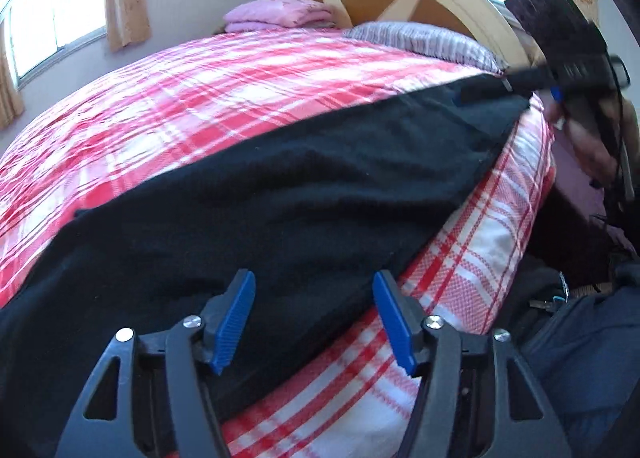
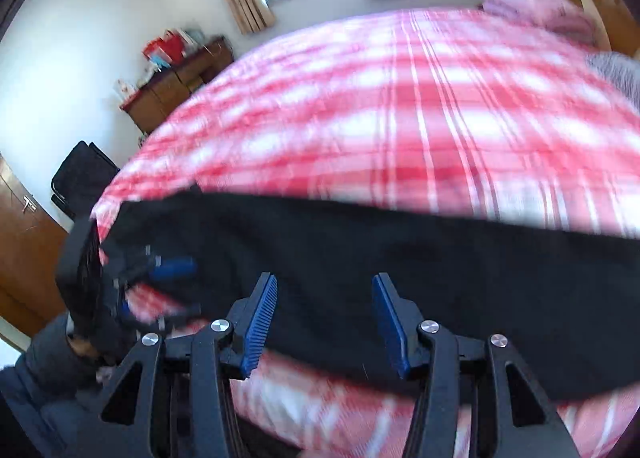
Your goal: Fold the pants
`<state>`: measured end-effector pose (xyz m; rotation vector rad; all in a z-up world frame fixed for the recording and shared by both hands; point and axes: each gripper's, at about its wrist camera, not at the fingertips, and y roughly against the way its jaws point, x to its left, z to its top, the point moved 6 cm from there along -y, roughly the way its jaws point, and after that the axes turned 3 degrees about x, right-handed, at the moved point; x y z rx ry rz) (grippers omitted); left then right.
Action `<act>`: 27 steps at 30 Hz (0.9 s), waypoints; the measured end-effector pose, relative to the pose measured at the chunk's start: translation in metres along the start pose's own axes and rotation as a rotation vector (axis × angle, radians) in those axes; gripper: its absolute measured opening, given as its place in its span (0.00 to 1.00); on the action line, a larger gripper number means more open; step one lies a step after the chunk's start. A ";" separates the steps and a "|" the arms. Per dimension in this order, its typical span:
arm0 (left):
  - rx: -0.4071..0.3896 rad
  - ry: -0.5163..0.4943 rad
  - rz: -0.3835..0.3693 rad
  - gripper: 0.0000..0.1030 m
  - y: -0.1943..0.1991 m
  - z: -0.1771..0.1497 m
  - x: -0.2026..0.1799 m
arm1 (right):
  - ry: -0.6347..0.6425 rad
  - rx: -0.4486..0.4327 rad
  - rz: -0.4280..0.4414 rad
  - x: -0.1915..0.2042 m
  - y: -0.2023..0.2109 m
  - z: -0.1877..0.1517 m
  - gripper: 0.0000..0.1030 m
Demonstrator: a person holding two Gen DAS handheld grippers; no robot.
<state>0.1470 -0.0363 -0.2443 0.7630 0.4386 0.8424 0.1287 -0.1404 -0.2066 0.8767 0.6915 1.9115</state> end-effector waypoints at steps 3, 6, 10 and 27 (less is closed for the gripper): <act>-0.006 0.049 0.017 0.62 0.010 -0.011 0.022 | 0.002 -0.001 0.057 0.025 -0.011 0.032 0.50; -0.004 0.117 0.017 0.62 0.018 -0.025 0.044 | 0.035 0.062 0.115 0.058 -0.047 0.062 0.50; -0.081 0.166 0.064 0.62 0.036 -0.031 0.064 | 0.103 0.152 0.143 0.101 -0.099 0.085 0.50; -0.052 0.217 -0.038 0.75 0.039 -0.045 0.061 | -0.035 0.353 0.320 0.171 -0.228 0.110 0.49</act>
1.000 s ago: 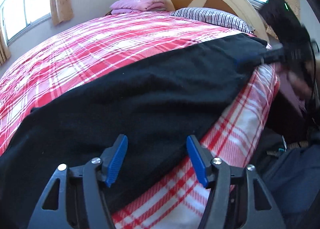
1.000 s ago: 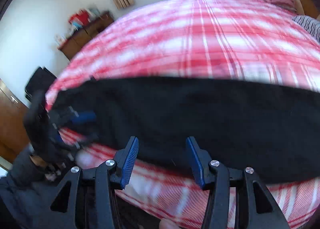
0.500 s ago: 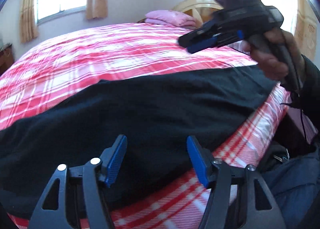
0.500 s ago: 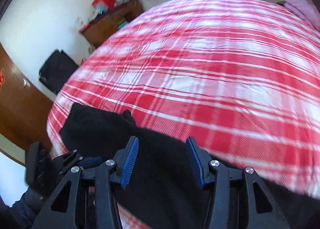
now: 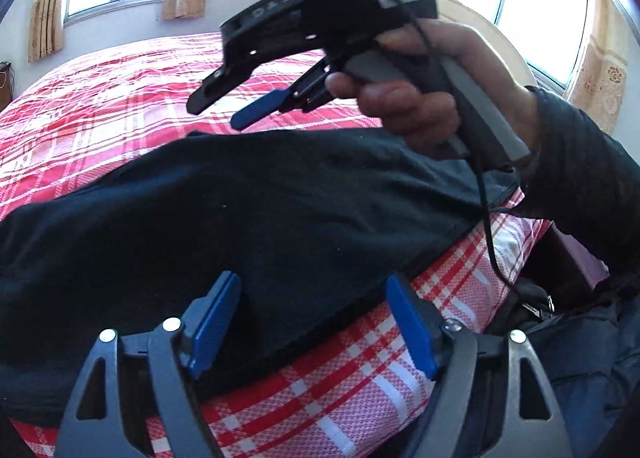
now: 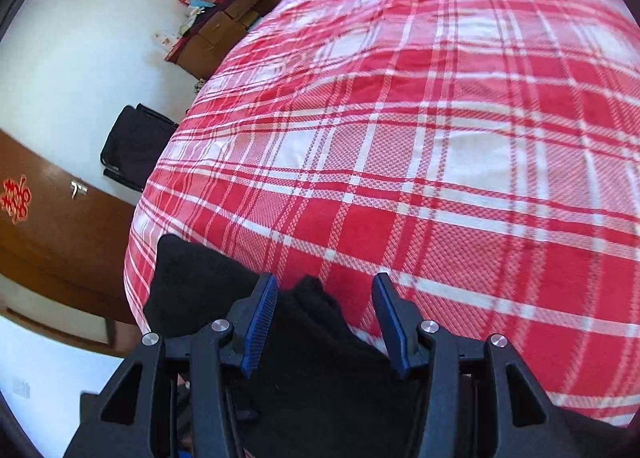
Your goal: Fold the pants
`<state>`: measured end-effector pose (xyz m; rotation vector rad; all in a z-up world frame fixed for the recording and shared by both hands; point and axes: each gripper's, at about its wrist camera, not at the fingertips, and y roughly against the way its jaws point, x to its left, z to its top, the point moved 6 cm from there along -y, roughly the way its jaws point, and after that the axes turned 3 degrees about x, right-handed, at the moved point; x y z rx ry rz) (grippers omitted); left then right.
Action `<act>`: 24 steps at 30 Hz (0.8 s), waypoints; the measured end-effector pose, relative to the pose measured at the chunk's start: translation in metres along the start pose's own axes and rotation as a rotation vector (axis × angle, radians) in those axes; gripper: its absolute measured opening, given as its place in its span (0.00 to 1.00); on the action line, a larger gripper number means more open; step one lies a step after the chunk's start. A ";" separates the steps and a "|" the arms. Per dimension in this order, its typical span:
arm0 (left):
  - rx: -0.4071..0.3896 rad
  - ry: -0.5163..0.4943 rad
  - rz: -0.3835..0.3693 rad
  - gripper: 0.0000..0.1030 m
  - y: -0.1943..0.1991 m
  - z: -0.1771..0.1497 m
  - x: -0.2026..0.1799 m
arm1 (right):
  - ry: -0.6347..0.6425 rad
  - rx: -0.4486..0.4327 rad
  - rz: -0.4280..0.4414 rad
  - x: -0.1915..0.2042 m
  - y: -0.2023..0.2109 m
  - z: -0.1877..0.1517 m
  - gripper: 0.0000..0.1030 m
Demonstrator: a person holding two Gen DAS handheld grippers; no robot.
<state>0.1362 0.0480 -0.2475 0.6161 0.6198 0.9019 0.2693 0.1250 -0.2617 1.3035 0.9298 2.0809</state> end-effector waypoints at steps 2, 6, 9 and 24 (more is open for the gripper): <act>0.020 -0.003 -0.003 0.75 -0.003 -0.003 0.000 | -0.044 0.059 0.034 -0.003 -0.013 0.000 0.45; 0.041 -0.054 0.018 0.75 -0.005 -0.006 -0.005 | -0.079 0.105 0.082 -0.001 -0.026 -0.003 0.11; 0.037 -0.027 -0.001 0.75 -0.005 -0.005 -0.003 | -0.026 0.039 0.098 0.015 -0.016 -0.003 0.06; 0.031 -0.053 0.006 0.76 0.004 -0.007 -0.003 | 0.007 -0.073 -0.041 0.001 -0.019 0.003 0.09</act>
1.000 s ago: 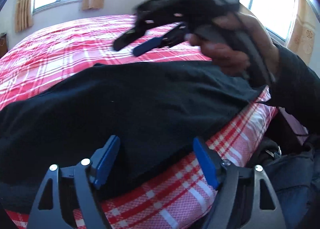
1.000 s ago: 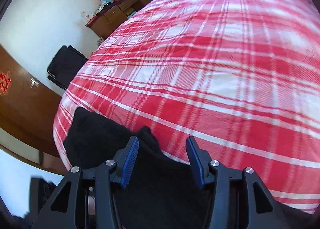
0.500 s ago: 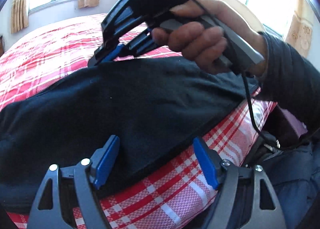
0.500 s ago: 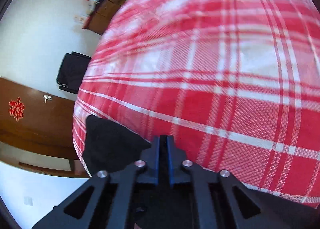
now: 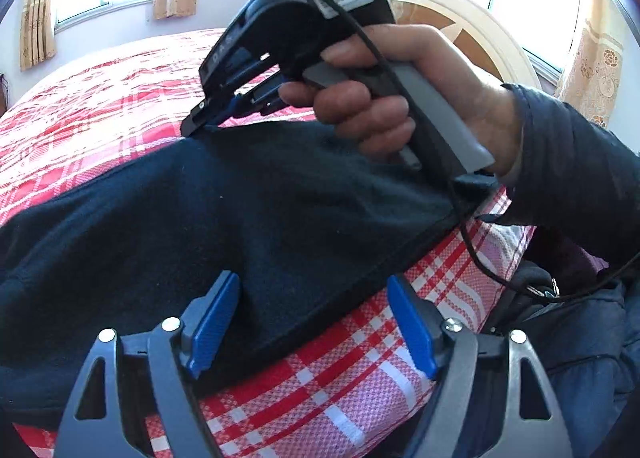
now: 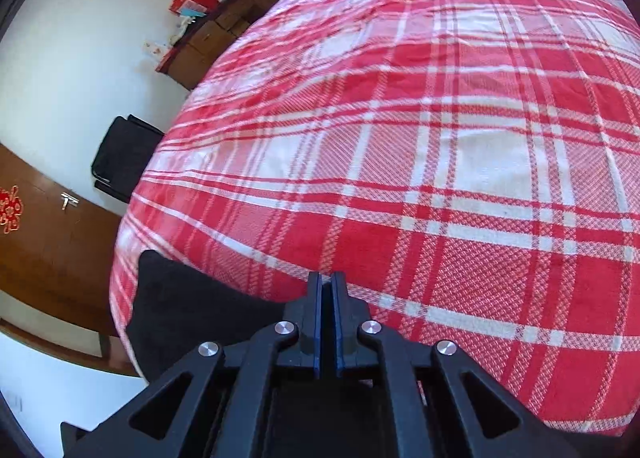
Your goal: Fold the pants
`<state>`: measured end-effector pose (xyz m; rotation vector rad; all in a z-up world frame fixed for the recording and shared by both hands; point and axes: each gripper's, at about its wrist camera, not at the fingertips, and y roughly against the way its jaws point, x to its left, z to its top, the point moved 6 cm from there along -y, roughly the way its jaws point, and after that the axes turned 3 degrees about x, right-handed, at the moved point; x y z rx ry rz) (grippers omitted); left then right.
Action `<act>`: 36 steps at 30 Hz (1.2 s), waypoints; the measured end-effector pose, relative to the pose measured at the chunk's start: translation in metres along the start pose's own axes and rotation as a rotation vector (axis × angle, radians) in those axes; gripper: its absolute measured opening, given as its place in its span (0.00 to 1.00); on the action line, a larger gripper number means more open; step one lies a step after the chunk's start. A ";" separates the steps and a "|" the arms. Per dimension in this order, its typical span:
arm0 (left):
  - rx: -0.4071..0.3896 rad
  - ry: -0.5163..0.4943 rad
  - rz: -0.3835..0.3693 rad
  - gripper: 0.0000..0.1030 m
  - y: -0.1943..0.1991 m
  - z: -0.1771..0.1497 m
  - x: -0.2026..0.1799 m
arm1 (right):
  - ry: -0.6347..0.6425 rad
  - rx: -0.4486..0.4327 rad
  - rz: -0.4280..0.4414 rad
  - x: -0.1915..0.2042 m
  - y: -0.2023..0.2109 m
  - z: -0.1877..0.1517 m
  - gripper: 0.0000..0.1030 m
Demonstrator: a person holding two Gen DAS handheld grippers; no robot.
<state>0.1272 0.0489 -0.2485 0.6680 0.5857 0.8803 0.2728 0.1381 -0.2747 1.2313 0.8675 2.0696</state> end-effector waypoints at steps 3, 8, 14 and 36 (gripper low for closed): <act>-0.037 -0.020 0.033 0.76 0.019 0.005 0.004 | 0.015 -0.040 0.004 -0.003 0.024 0.000 0.37; -0.093 0.053 0.116 0.77 0.046 0.004 0.040 | 0.065 -0.032 0.166 0.012 0.060 -0.024 0.40; -0.046 0.181 0.189 0.77 0.038 -0.016 0.084 | 0.019 0.027 -0.005 -0.011 0.027 -0.048 0.40; -0.074 0.316 0.506 0.81 0.097 -0.064 0.182 | 0.303 0.177 0.162 0.068 -0.003 -0.143 0.44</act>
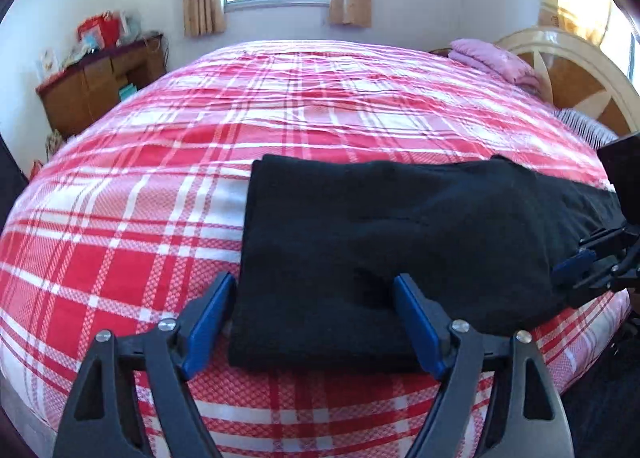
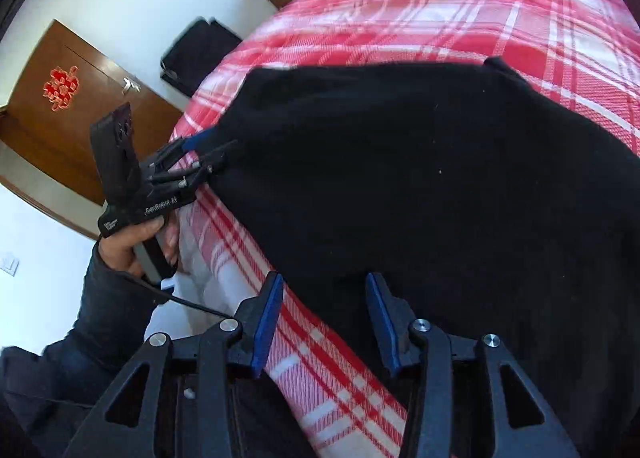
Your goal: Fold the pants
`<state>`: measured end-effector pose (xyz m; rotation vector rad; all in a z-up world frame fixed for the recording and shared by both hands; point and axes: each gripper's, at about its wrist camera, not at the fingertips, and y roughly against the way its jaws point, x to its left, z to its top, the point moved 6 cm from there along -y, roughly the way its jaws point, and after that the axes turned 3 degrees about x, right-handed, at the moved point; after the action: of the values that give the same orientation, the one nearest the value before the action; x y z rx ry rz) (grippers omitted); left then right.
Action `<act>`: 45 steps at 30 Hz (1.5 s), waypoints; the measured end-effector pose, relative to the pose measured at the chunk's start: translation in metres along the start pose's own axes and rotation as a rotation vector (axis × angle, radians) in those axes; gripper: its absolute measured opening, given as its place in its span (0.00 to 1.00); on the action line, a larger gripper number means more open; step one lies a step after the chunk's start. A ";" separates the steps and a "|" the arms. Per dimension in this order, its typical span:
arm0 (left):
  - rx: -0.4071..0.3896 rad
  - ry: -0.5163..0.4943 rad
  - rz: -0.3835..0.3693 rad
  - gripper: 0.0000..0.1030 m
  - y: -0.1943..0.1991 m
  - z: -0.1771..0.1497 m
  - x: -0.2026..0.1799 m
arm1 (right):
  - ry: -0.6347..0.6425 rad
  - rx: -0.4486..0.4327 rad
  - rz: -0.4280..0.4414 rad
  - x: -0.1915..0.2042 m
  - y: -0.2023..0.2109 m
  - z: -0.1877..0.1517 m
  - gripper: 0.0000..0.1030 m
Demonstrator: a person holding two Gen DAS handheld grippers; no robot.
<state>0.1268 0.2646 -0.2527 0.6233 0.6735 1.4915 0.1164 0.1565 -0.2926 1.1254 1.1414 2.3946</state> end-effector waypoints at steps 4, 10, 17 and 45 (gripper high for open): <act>-0.049 0.008 -0.018 0.82 0.012 0.011 -0.006 | -0.036 -0.023 0.025 0.001 0.014 -0.001 0.46; 0.017 0.002 0.012 0.90 -0.006 0.001 -0.006 | -0.158 -0.101 -0.024 -0.040 0.037 -0.013 0.52; -0.061 -0.002 0.027 0.93 0.016 0.013 -0.018 | -0.221 -0.229 -0.031 -0.061 0.085 -0.030 0.55; -0.199 -0.363 -0.191 1.00 0.063 0.088 -0.231 | -0.728 -0.855 -0.572 -0.188 0.428 -0.246 0.66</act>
<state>0.1555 0.0363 -0.1417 0.6363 0.2904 1.2083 0.0983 -0.3568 -0.1691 1.0062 0.1087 1.5129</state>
